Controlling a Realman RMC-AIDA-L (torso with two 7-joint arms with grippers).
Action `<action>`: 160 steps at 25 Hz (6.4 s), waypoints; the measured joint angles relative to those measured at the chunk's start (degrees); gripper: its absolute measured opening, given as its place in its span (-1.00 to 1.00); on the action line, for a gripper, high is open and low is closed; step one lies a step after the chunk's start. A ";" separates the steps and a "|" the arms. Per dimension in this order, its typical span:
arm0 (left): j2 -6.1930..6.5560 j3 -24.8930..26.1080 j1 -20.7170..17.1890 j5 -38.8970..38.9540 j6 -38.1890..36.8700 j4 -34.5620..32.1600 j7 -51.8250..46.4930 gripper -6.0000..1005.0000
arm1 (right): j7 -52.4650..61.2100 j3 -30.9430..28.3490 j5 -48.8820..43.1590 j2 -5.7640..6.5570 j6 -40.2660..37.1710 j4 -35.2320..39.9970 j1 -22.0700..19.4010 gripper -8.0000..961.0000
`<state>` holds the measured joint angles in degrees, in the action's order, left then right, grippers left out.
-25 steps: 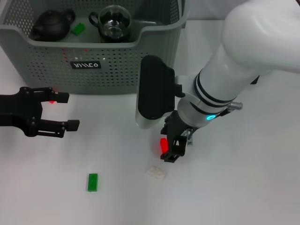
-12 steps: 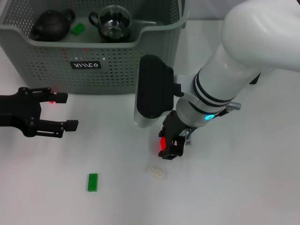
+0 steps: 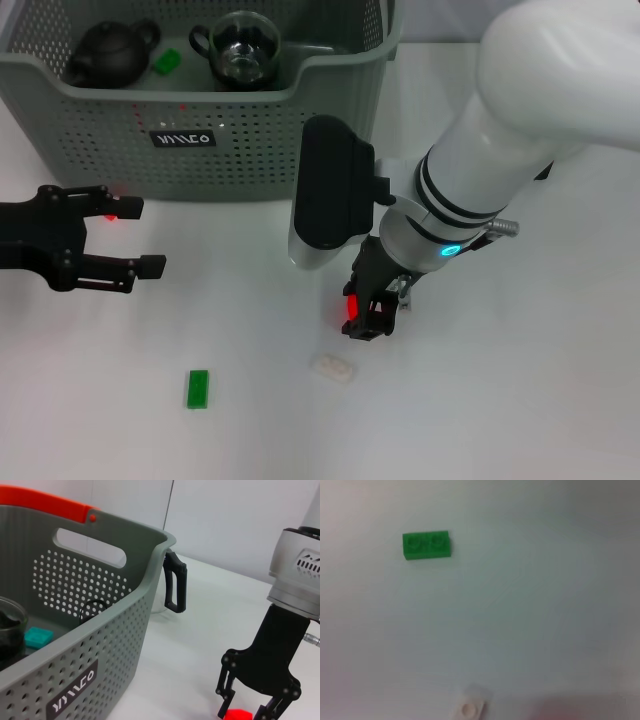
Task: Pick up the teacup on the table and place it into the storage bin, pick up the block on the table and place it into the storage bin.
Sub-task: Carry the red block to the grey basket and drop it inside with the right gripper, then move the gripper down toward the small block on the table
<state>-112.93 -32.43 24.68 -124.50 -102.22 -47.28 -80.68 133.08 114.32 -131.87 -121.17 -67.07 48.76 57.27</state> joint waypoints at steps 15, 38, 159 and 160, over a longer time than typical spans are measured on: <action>0.52 0.44 -1.13 -0.26 -0.60 -0.42 0.36 0.76 | 8.97 -13.54 -10.32 0.54 -19.90 27.74 -0.30 -0.09; 0.52 0.53 -0.88 -0.21 -0.03 0.00 0.63 0.76 | -3.96 -24.19 -8.91 0.55 21.57 15.37 5.68 -0.09; 0.08 -0.79 -0.57 -1.37 1.21 0.70 3.86 0.75 | 13.35 4.86 5.58 -0.32 -3.69 4.25 -0.90 -0.42; 0.08 -0.79 -0.57 -1.37 1.19 0.70 3.86 0.75 | 13.35 4.86 5.52 -0.27 -3.72 4.33 -0.89 -0.42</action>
<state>-112.85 -33.22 24.11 -125.87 -101.03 -46.58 -76.82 146.43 119.18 -126.34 -121.43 -70.79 53.09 56.38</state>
